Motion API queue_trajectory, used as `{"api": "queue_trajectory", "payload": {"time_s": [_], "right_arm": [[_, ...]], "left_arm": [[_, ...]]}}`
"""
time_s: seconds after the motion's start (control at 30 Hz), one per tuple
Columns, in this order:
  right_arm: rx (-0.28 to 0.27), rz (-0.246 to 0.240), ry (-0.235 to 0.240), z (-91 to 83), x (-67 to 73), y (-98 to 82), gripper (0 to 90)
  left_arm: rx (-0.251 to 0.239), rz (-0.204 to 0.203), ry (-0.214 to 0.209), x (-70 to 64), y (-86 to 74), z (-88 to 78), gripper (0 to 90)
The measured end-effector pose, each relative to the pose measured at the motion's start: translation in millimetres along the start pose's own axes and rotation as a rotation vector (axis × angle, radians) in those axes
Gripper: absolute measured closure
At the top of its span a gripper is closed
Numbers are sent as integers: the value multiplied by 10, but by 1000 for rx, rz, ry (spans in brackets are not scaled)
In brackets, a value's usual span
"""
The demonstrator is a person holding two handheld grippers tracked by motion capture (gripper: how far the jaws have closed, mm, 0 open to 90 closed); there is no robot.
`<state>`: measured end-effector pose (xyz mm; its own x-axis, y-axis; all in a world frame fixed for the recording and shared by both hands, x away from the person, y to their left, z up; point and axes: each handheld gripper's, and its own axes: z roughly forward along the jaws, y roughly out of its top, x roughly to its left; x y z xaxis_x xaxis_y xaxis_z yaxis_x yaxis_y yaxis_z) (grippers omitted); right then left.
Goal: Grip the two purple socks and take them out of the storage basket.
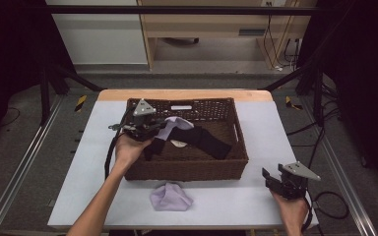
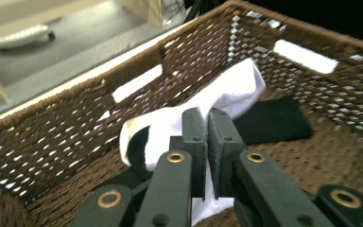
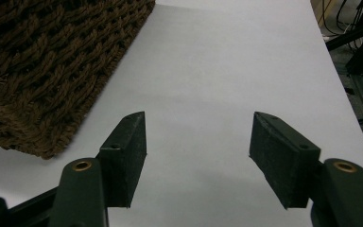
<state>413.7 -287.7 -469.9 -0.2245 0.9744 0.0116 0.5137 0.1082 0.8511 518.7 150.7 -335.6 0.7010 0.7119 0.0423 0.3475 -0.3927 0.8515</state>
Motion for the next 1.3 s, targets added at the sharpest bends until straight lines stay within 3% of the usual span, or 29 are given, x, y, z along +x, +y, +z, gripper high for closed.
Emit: {"api": "queue_trajectory", "payload": {"time_s": [0.23, 0.43, 0.63, 1.0, 1.3], "right_arm": [[1, -4, 0, 0, 1, -2, 372], [0, -6, -1, -1, 1, -3, 372], [-1, -3, 0, -7, -1, -3, 371], [-3, -6, -2, -11, 3, -7, 371], [0, -11, -1, -9, 10, -11, 373]], "left_arm": [[-94, 7, -40, -138, -40, -286, 854], [-166, 38, -61, -285, -70, -564, 854], [-197, 75, -67, -403, -140, -817, 854], [-252, 81, -115, -543, -323, -1099, 853], [-225, 99, -164, -714, -531, -1154, 853]]}}
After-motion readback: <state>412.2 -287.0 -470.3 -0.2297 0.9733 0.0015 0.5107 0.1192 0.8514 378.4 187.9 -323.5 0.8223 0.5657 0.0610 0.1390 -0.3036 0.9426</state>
